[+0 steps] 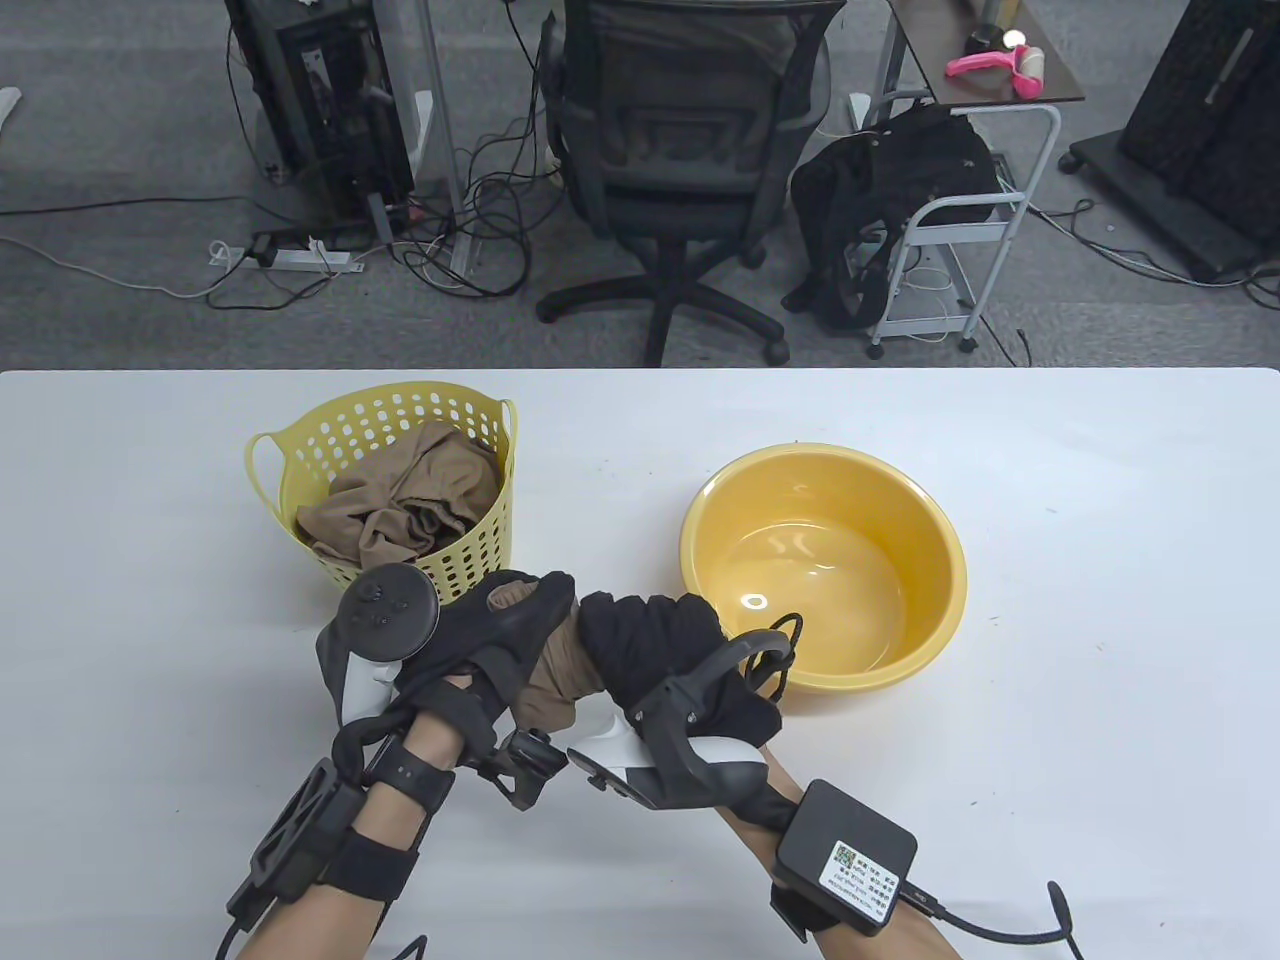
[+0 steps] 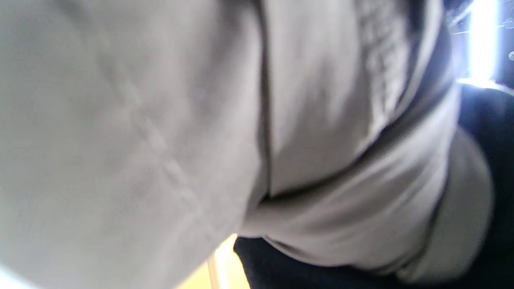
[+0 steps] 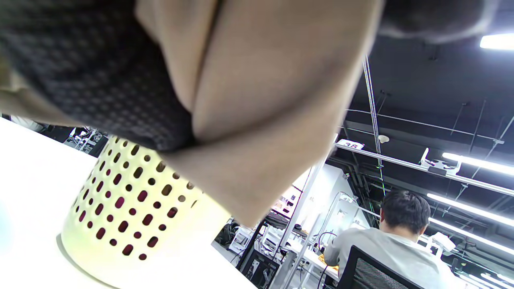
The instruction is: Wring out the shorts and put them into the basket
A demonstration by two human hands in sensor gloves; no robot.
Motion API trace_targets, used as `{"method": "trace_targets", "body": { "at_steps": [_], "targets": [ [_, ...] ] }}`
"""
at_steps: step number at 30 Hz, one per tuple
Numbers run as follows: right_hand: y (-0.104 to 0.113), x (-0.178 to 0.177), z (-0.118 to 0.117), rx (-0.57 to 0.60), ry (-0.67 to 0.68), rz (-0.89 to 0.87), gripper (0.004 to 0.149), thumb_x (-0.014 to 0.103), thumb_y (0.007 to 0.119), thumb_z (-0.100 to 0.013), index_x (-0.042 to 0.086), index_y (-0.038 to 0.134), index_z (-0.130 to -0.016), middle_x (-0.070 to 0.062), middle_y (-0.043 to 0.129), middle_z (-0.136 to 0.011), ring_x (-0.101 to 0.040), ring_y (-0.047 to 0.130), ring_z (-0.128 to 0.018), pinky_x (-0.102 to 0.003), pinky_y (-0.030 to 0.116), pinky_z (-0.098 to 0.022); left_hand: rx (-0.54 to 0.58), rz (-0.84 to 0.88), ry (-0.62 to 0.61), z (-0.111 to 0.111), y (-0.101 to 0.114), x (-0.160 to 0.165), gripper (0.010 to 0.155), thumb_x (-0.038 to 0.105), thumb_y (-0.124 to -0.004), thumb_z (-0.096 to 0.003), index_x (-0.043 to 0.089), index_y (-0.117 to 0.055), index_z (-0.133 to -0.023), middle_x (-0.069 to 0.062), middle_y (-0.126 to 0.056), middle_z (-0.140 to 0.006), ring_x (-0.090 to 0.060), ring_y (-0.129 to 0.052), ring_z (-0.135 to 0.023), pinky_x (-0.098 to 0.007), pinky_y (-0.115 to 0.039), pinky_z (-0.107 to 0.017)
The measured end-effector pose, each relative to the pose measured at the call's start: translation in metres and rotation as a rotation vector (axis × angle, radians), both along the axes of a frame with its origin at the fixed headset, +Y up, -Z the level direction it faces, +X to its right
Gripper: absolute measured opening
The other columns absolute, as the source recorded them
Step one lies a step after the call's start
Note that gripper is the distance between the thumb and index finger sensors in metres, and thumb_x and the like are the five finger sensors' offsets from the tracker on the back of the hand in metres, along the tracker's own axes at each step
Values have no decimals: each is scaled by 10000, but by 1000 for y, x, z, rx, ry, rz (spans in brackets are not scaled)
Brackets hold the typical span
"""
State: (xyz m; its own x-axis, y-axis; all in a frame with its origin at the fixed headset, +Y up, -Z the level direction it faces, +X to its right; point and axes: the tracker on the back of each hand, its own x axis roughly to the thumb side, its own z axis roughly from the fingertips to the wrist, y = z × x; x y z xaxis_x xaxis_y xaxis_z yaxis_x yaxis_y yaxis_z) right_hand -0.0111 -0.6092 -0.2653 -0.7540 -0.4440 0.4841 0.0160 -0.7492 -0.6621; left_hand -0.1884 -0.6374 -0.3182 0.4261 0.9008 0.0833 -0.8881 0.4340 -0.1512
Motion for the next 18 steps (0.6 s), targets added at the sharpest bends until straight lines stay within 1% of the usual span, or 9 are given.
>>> {"method": "trace_targets", "body": {
  "at_steps": [4,5,11,17,18],
  "targets": [
    [-1,2,-1,-5,-4,-3,785,445,1043,-349,51,623,-884,2,888,-613,-119,930,-247,-296,832,-225,-1,4,-3,0,-1,1,545,543,-775,-608,51,-748,-842,-247,-981,-609,-272,-1131,-276,-464,-967,-227],
    [-1,2,-1,-6,-5,-5,785,446,1043,-349,51,623,-884,1,888,-614,-120,929,-247,-296,831,-225,0,4,-3,0,0,2,548,544,-774,-609,50,-743,-845,-249,-977,-615,-275,-1129,-282,-466,-961,-248],
    [-1,4,-1,-14,-12,-12,795,454,1042,-347,53,619,-887,1,885,-620,-119,932,-253,-294,833,-228,8,-1,-5,-1,-1,3,563,552,-770,-608,46,-732,-853,-251,-971,-628,-283,-1125,-299,-475,-956,-253],
    [-1,8,-5,-58,-21,-58,808,459,1044,-341,55,613,-892,5,885,-623,-121,936,-259,-294,835,-234,78,-47,5,2,6,6,576,567,-760,-610,59,-706,-875,-252,-948,-669,-298,-1111,-344,-497,-936,-292],
    [0,11,-7,-93,-24,-91,811,462,1043,-338,58,613,-894,8,887,-621,-121,937,-260,-293,836,-236,95,-55,6,3,8,7,580,567,-762,-609,57,-702,-879,-256,-942,-677,-310,-1106,-351,-504,-931,-299]
  ]
}}
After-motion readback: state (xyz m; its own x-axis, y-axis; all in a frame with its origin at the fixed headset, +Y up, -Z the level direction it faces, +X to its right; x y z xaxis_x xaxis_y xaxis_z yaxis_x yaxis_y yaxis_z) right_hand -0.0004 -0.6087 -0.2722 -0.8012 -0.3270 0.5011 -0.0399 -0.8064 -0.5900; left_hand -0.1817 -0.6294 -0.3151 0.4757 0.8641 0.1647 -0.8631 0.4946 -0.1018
